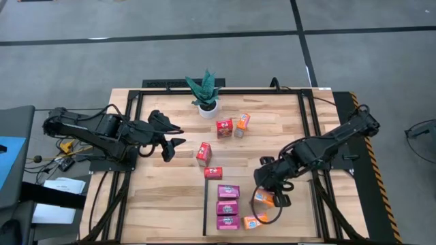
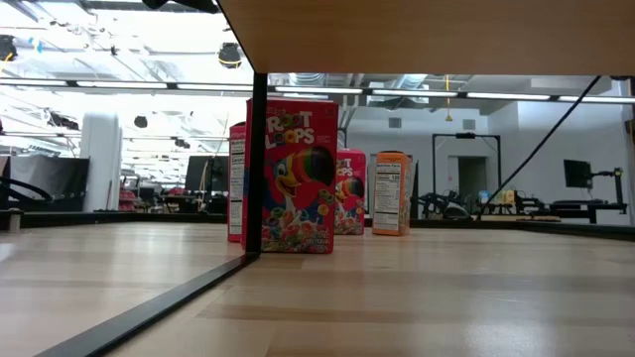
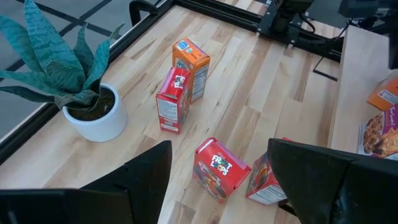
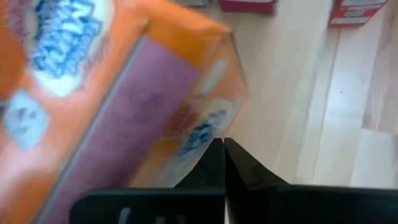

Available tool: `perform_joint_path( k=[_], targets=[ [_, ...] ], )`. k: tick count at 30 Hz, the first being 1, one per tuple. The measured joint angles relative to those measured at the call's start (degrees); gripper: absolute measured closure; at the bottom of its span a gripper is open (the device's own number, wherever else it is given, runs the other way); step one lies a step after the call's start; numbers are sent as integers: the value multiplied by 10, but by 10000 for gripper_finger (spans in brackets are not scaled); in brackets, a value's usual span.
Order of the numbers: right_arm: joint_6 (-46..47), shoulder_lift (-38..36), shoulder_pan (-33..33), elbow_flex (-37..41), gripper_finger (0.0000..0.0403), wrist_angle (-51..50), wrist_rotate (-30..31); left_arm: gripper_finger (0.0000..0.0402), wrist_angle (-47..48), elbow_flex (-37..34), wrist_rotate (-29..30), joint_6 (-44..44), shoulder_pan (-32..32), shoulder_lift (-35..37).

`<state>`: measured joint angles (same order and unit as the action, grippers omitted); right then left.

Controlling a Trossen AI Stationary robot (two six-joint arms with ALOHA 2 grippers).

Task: Stack cereal on shelf
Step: Put the orange cereal box on the shelf

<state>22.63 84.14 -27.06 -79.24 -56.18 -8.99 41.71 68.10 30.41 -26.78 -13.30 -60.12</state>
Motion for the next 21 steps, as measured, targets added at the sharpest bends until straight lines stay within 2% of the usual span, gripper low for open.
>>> perform_joint_path(
  k=[7,16,21],
  targets=[
    [-1,0,0,20,371,28,-9,146,0,0,3,-9,0,0],
    [-31,5,1,46,395,90,-34,146,0,0,3,-25,0,0],
    [-32,5,1,46,377,93,-34,146,0,0,3,-30,0,0]
  ],
)
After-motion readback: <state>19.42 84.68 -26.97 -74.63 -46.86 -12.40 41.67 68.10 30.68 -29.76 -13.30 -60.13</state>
